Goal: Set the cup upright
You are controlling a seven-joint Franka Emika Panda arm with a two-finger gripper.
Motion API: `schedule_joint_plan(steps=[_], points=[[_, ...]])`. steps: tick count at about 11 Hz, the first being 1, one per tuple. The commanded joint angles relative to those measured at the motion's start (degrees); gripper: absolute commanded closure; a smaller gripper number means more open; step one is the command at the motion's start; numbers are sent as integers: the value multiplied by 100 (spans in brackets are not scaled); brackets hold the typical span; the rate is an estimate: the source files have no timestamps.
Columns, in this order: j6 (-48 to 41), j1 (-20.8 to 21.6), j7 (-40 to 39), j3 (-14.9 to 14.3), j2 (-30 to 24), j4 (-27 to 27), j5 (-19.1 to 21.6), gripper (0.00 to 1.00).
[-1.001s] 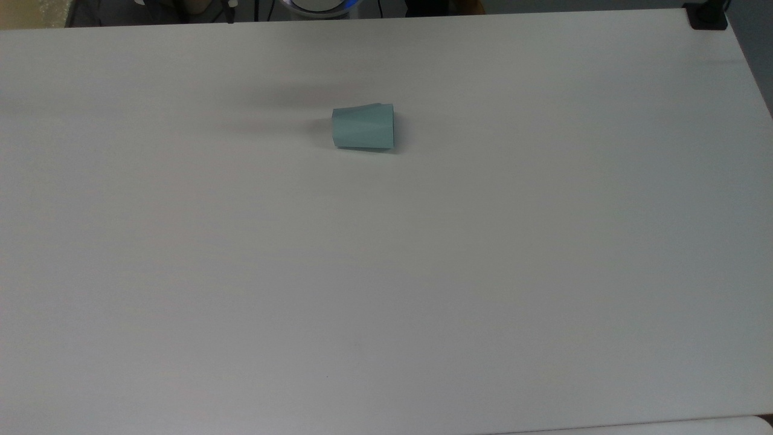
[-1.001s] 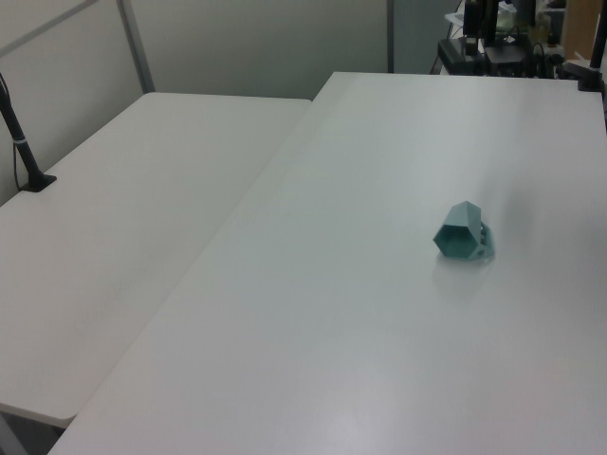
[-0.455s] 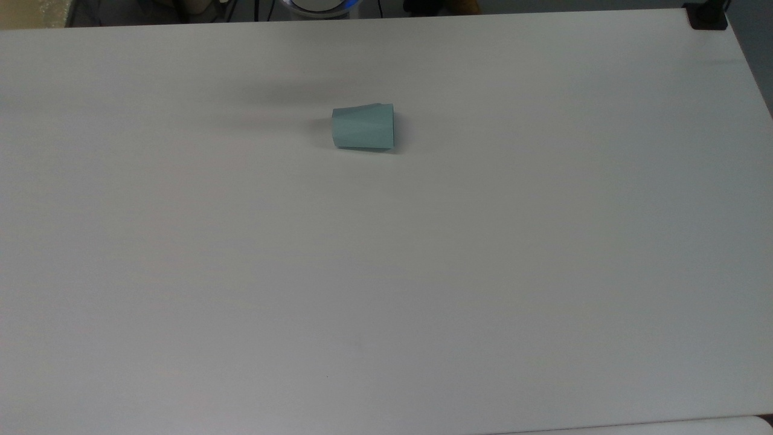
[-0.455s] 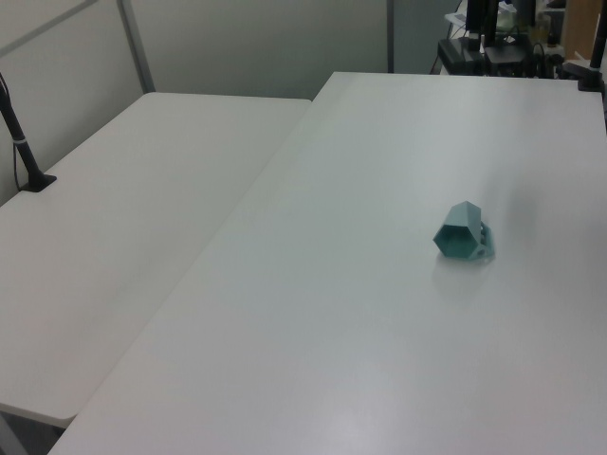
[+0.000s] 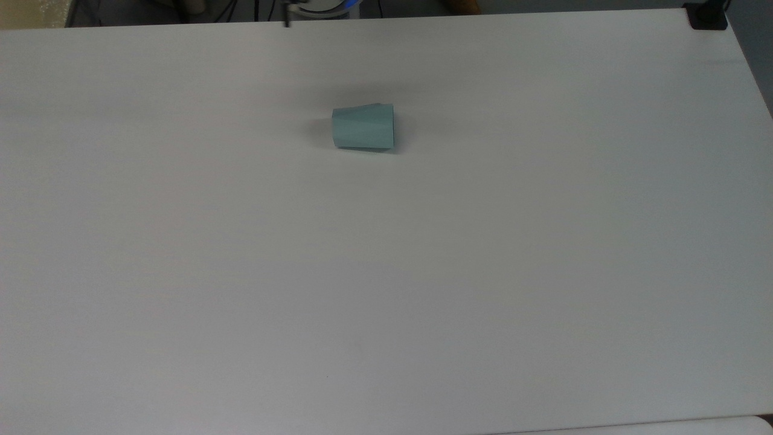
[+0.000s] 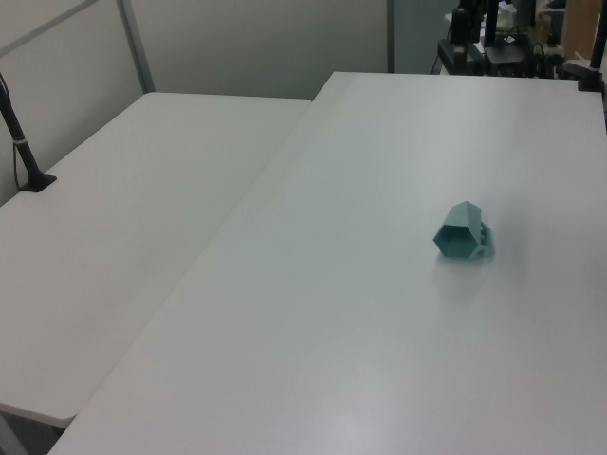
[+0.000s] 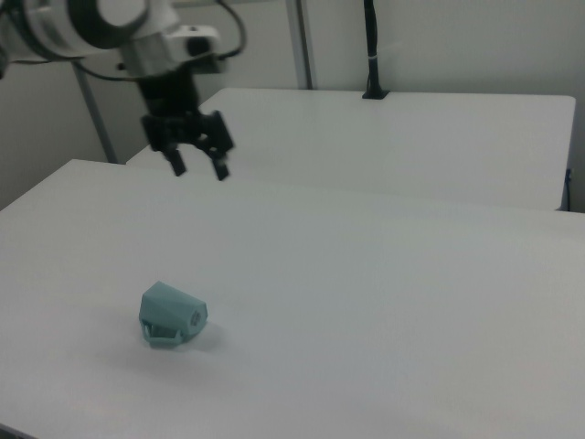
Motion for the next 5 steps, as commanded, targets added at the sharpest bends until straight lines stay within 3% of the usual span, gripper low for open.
schedule_joint_plan(steps=[1,3,4,5], points=[[-60,405,1452,1034,133,-33,-1177,0],[-52,414,2385,1888,387,-270,-1961,0],[-52,484,2694,2152,510,-402,-2295,0],[-52,650,3063,2225,686,-438,-2533,0]])
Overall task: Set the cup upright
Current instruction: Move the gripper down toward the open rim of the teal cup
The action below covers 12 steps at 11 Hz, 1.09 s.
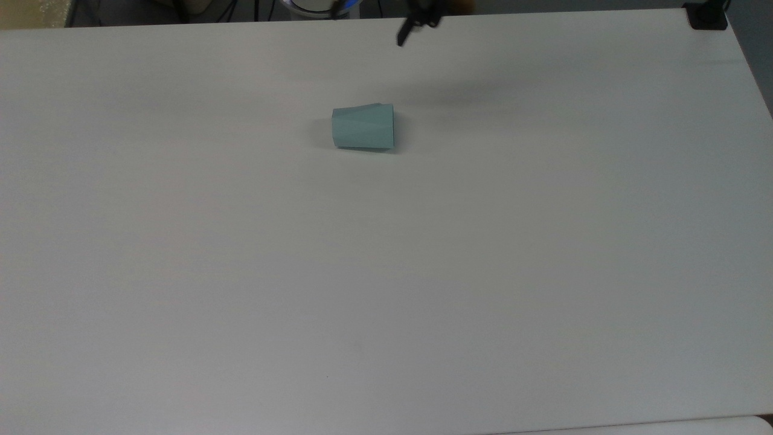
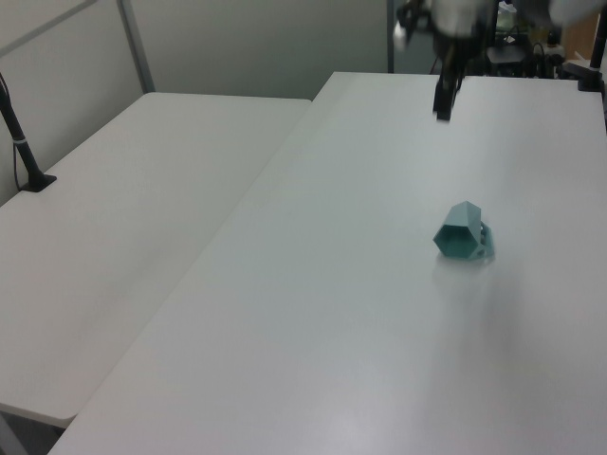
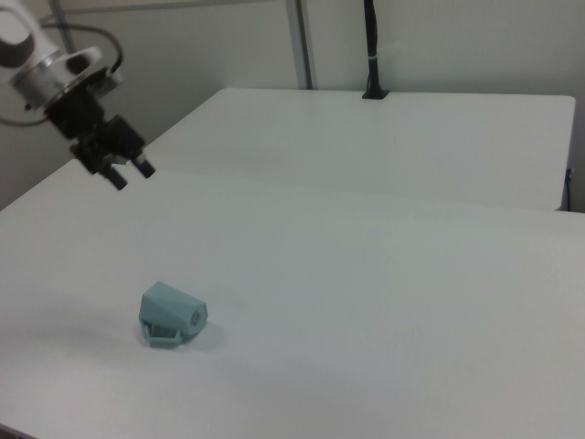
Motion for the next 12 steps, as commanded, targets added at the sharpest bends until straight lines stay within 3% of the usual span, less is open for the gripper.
schedule_joint_plan(steps=[1,2,6,12], points=[[-77,488,959,248,530,-167,-749,0],[-286,778,1135,248,828,-228,-1099,0],[-490,1413,2094,257,1595,-482,-1866,0],[-526,1212,2912,248,2334,-738,-2210,0]])
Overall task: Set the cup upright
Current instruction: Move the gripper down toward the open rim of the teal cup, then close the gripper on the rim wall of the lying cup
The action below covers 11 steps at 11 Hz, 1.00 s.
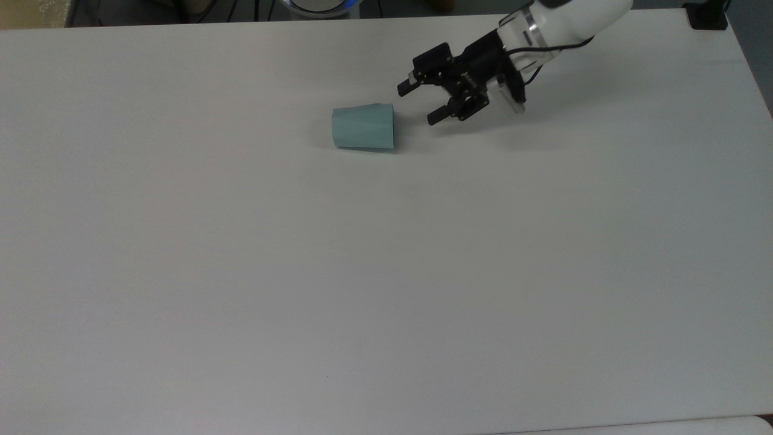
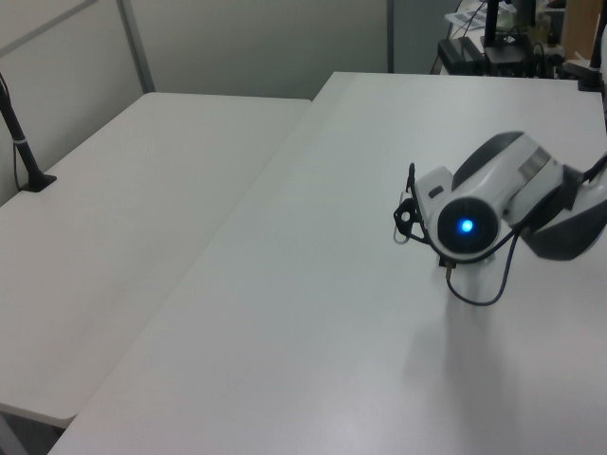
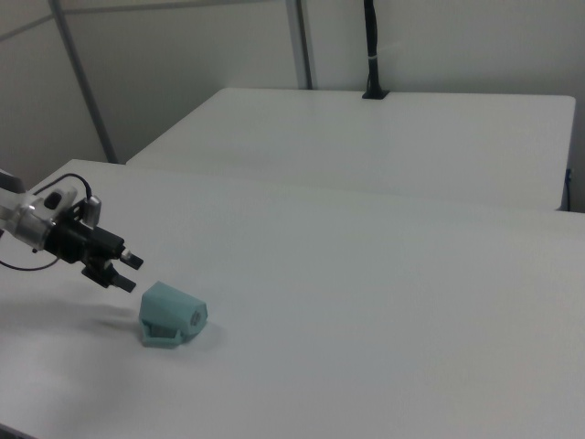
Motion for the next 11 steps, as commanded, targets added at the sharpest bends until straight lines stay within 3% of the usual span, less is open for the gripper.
schedule_joint_plan(steps=[1,7,8,11], points=[[-128,-158,380,6,103,-216,-175,0],[-119,-396,389,-38,103,-472,-175,5],[-119,-405,380,-30,112,-516,-184,17],[-102,-440,380,-38,164,-534,-245,91]])
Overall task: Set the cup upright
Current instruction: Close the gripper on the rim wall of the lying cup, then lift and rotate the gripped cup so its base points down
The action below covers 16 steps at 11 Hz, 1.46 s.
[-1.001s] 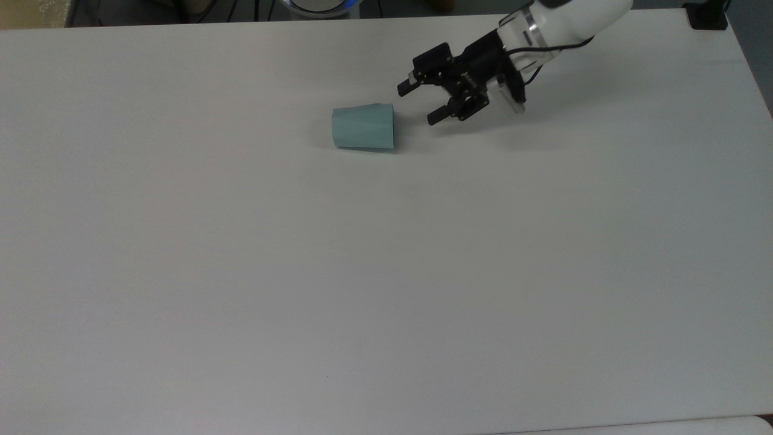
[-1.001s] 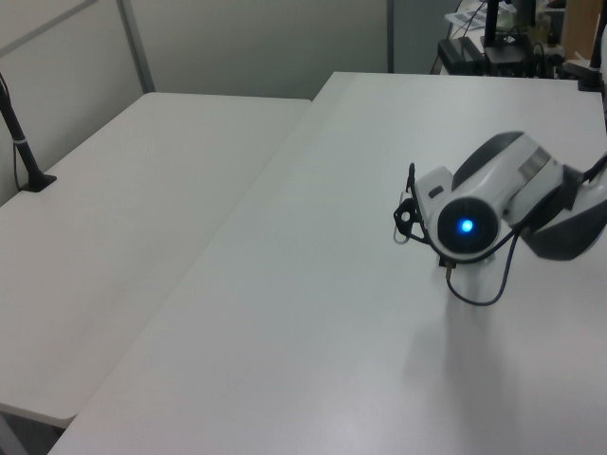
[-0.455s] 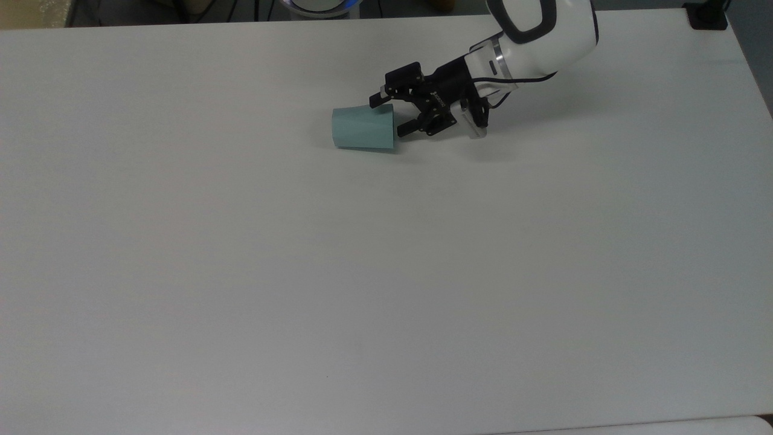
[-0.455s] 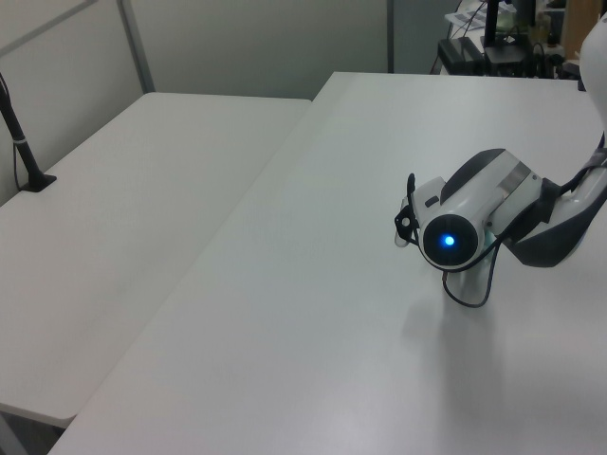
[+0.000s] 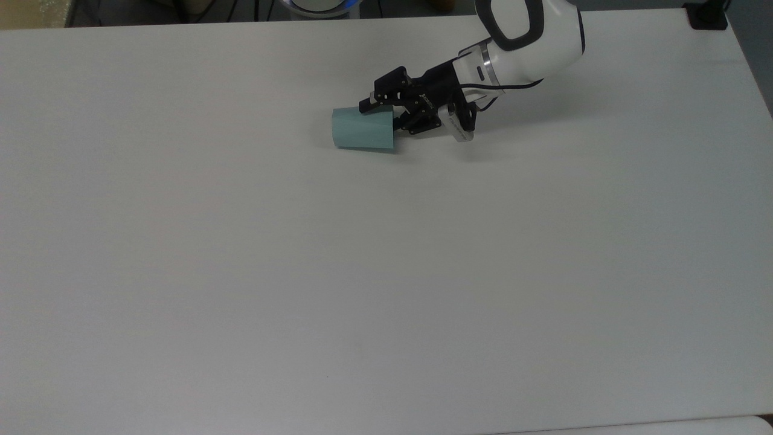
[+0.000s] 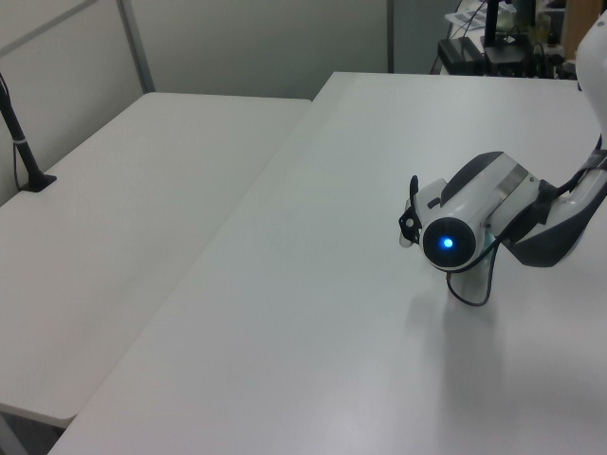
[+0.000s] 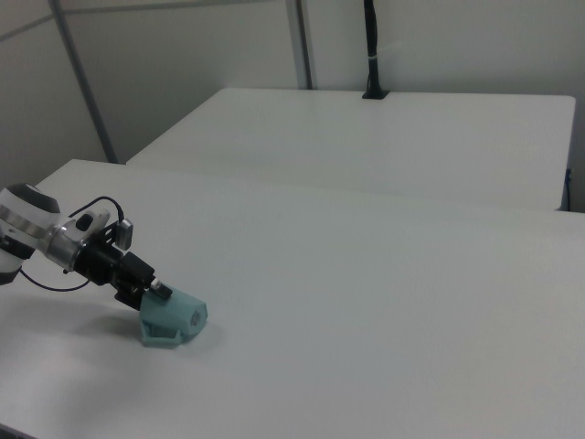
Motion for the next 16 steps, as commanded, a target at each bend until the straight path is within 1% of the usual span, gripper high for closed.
schedule_joint_plan(steps=[1,5,7,9,11,12,14,15,16], points=[[-79,-56,144,8,-36,-122,-171,100],[52,-179,13,8,-106,-122,-171,100],[79,-310,-276,8,-429,-104,-137,100],[499,-556,-662,-1,-912,-113,30,100],[824,-907,-1285,-1,-1352,-87,617,100],[948,-1074,-1480,-1,-1511,-69,837,100],[1037,-1321,-1849,-18,-1644,-43,1189,100],[1168,-1531,-2103,-18,-1766,-43,1461,100],[1404,-1750,-2332,-18,-1915,-52,1846,100]])
